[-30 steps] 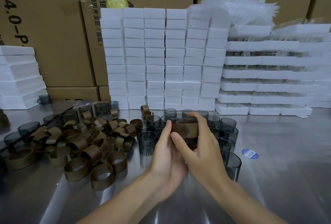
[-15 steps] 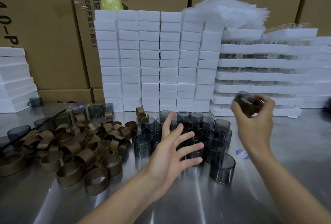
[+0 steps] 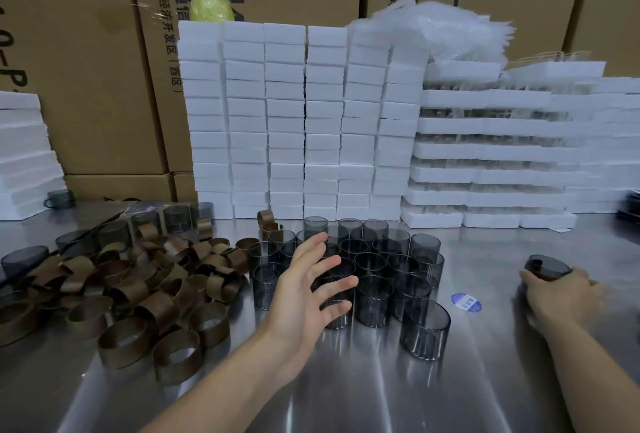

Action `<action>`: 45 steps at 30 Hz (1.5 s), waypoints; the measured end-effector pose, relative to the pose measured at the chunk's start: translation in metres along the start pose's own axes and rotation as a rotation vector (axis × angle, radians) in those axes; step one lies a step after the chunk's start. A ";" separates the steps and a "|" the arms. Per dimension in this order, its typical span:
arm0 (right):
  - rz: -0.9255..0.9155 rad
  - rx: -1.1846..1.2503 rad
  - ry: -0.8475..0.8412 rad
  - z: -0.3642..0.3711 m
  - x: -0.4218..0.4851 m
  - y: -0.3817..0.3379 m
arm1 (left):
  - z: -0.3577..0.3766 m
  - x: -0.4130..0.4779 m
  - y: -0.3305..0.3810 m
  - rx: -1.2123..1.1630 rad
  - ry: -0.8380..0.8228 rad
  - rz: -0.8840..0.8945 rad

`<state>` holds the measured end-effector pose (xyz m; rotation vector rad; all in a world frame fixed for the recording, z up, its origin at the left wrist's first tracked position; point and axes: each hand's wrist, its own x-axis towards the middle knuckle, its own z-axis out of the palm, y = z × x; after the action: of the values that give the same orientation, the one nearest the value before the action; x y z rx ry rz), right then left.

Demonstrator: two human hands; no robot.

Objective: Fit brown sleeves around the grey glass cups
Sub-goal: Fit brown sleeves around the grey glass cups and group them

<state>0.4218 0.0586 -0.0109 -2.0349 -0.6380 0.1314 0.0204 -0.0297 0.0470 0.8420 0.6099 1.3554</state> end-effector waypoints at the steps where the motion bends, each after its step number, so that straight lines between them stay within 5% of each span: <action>1: -0.032 0.006 -0.050 0.001 0.001 -0.002 | -0.001 0.000 0.000 -0.003 0.012 -0.003; 6: -0.319 0.083 -0.448 0.016 -0.011 -0.014 | -0.002 0.001 -0.001 0.024 0.044 -0.022; 28: -0.754 -0.048 -0.604 0.028 -0.068 -0.048 | -0.003 -0.005 0.001 0.240 0.023 -0.044; 36: -0.719 -0.078 -0.370 0.006 -0.082 -0.068 | -0.007 -0.001 0.000 0.310 0.049 -0.044; 39: -0.863 0.081 -0.244 0.001 -0.107 -0.086 | -0.011 0.002 -0.001 0.335 0.036 -0.034; 45: -1.347 0.470 -0.281 -0.016 -0.191 -0.117 | -0.004 0.004 0.004 0.172 -0.012 -0.121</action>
<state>0.2181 -0.0005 0.0644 -0.8369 -1.8074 -0.2206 0.0157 -0.0252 0.0484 0.9355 0.7642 1.1998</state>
